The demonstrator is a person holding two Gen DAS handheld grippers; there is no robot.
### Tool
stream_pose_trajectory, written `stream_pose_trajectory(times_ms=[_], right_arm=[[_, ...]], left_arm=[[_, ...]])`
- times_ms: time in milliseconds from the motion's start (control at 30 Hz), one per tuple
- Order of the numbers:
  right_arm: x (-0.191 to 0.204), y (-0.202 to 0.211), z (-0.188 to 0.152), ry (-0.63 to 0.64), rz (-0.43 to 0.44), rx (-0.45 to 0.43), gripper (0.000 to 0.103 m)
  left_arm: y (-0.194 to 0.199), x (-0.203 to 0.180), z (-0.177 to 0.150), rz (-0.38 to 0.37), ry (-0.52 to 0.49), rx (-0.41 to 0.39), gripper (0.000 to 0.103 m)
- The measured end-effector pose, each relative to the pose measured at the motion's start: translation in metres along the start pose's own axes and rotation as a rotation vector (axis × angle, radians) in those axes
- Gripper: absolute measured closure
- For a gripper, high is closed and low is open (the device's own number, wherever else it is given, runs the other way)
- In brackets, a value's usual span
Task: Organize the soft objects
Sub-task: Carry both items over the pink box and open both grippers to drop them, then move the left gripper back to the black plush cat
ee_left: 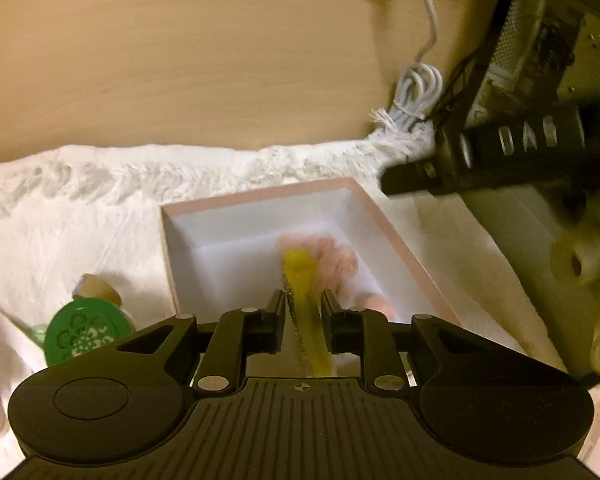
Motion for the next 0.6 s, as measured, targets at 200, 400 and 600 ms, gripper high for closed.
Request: stream_pose_trajectory(times_ms=[200, 400, 600], right_arm=[[-0.012, 0.017, -0.011, 0.018, -0.039, -0.061, 0.043], [-0.011, 0.022, -0.030, 0.021, -0.040, -0.051, 0.040], [0.026, 0.029, -0.061, 0.099, 0.019, -0.035, 0.036]], left_arm=[[0.037, 0.033, 0.024, -0.137, 0.263, -0.182, 0.081], [0.065, 0.054, 0.019, -0.157, 0.319, -0.182, 0.081], [0.114, 0.107, -0.020, -0.071, 0.340, -0.188, 0.081]])
Point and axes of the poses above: each gripper's, at about its wrist camera, not at the fingertips, and y roughly against the way its jaws point, x to its left, z to its top, the point moved 10 cm from there along -y, roughly the way its jaws point, and after that the axes turned 5 degrees about z, right-handed, at the moved point
